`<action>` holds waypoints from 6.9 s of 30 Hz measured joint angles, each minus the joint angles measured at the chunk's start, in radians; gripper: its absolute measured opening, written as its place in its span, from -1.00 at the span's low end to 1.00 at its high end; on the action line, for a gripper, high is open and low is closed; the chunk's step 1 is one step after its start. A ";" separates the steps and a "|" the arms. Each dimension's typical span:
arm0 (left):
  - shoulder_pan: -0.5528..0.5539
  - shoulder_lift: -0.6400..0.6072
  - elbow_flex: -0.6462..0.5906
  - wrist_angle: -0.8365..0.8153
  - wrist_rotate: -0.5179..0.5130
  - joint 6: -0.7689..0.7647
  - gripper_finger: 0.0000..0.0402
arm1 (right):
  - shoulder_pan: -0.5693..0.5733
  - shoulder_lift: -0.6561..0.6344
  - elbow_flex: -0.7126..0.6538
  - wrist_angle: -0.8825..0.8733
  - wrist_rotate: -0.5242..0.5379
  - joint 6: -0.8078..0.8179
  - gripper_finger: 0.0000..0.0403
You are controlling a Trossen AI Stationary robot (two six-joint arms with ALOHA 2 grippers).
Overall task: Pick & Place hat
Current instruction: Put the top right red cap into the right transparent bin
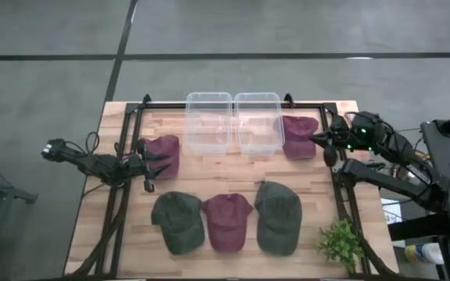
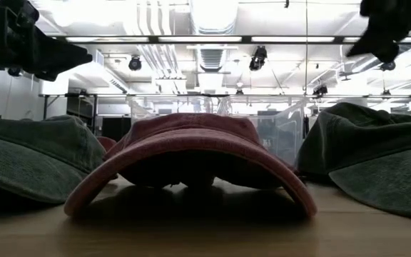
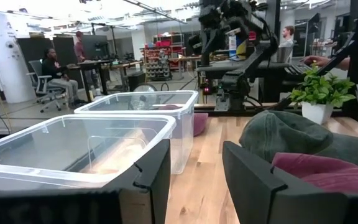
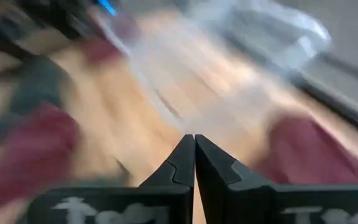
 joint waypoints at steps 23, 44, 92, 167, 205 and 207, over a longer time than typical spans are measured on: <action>0.001 -0.001 0.002 0.000 0.000 -0.018 -0.30 | 0.000 0.376 0.038 -0.344 -0.012 -0.065 -0.96; 0.000 -0.001 0.002 0.000 0.001 -0.018 -0.30 | 0.000 0.359 0.031 -0.350 -0.005 -0.053 -0.67; 0.000 -0.001 0.002 0.000 0.001 -0.017 -0.30 | 0.336 0.545 0.023 -0.243 0.394 0.028 0.10; 0.000 0.000 0.002 -0.032 0.001 -0.017 -0.30 | 0.729 1.021 -0.095 -0.116 0.732 0.468 0.10; 0.001 0.000 0.002 -0.032 0.001 -0.017 -0.30 | 0.596 1.028 -0.113 -0.083 0.759 0.478 -0.13; 0.001 0.000 0.002 -0.032 0.001 -0.017 -0.30 | 0.586 1.028 -0.113 -0.082 0.759 0.479 -0.23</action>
